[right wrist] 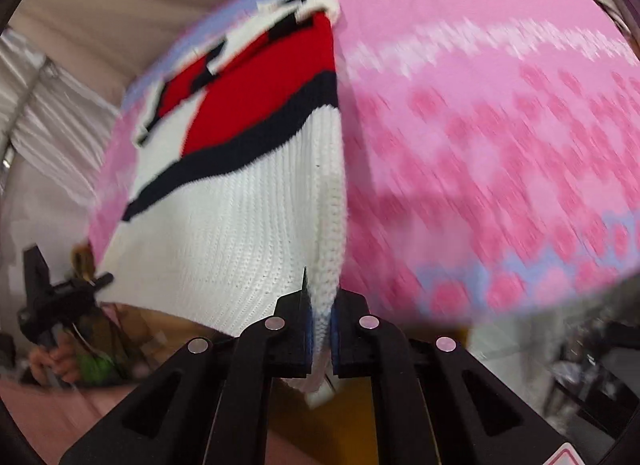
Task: Fold small clothes
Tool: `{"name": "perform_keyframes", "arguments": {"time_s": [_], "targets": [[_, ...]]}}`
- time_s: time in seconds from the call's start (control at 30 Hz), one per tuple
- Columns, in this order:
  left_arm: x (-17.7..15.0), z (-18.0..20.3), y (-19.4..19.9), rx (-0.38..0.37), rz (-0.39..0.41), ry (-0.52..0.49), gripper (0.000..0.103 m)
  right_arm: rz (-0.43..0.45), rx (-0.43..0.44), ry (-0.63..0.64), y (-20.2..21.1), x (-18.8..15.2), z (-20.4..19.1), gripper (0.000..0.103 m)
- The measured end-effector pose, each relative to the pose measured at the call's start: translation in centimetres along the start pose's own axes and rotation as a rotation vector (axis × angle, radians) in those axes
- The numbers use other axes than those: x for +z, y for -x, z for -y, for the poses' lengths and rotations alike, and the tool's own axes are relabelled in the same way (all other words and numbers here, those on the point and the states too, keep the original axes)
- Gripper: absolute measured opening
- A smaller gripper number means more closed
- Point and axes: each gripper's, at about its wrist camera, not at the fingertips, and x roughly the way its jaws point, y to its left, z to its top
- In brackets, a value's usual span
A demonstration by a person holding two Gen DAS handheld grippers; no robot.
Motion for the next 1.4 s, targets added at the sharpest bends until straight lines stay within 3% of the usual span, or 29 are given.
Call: {"name": "perform_keyframes", "arguments": {"time_s": [0.1, 0.17, 0.27, 0.33, 0.4, 0.5, 0.57, 0.67, 0.77, 0.97, 1.1, 1.13, 1.2, 1.27, 1.33, 1.4], "targets": [[-3.8, -0.7, 0.6, -0.02, -0.143, 0.028, 0.01, -0.197, -0.06, 0.03, -0.3, -4.3, 1.5, 0.005], [-3.8, -0.2, 3.1, -0.037, -0.116, 0.026, 0.01, -0.232, -0.009, -0.006, 1.0, -4.8, 1.6, 0.005], [1.1, 3.3, 7.6, -0.098, 0.086, -0.038, 0.011, -0.042, 0.118, -0.015, 5.0, 0.5, 0.1, 0.005], [4.6, 5.2, 8.5, -0.15, 0.193, -0.088, 0.011, 0.12, 0.194, -0.028, 7.1, 5.0, -0.2, 0.005], [9.1, 7.2, 7.8, -0.144, 0.305, -0.153, 0.011, 0.254, 0.285, -0.047, 7.6, 9.3, 0.3, 0.005], [15.6, 9.4, 4.1, -0.128, 0.351, -0.156, 0.011, 0.353, 0.331, -0.091, 4.7, 15.5, 1.0, 0.005], [19.1, 10.0, 1.8, -0.106, 0.364, -0.131, 0.011, 0.355, 0.354, -0.139, 1.5, 19.4, 1.5, 0.006], [23.7, 10.2, -2.5, -0.093, 0.34, -0.028, 0.011, 0.343, 0.307, -0.169, -2.7, 23.5, 1.1, 0.006], [26.3, 10.3, -5.4, -0.068, 0.31, 0.021, 0.011, 0.332, 0.226, -0.198, -5.6, 25.8, 1.4, 0.006], [27.5, 11.1, -8.1, -0.012, 0.309, 0.043, 0.011, 0.308, 0.174, -0.254, -8.5, 28.0, 2.1, 0.006], [28.6, 11.1, -9.8, -0.002, 0.294, 0.068, 0.02, 0.271, 0.202, -0.305, -10.1, 28.8, 2.8, 0.01], [28.5, 11.0, -9.4, -0.025, 0.295, 0.078, 0.024, 0.283, 0.218, -0.314, -9.6, 28.4, 2.8, 0.012], [27.6, 10.8, -6.9, -0.075, 0.331, 0.07, 0.05, 0.328, 0.232, -0.291, -7.5, 27.4, 2.2, 0.016], [25.0, 10.8, -2.5, -0.074, 0.447, 0.009, 0.066, 0.432, 0.19, -0.228, -4.4, 25.0, 0.2, 0.029], [22.7, 11.9, 0.0, -0.067, 0.511, -0.063, 0.074, 0.449, 0.19, -0.096, -3.5, 23.6, -3.8, 0.029], [21.4, 14.3, -0.2, -0.078, 0.495, -0.135, 0.076, 0.371, 0.243, 0.058, -5.4, 22.8, -10.0, 0.029]]}}
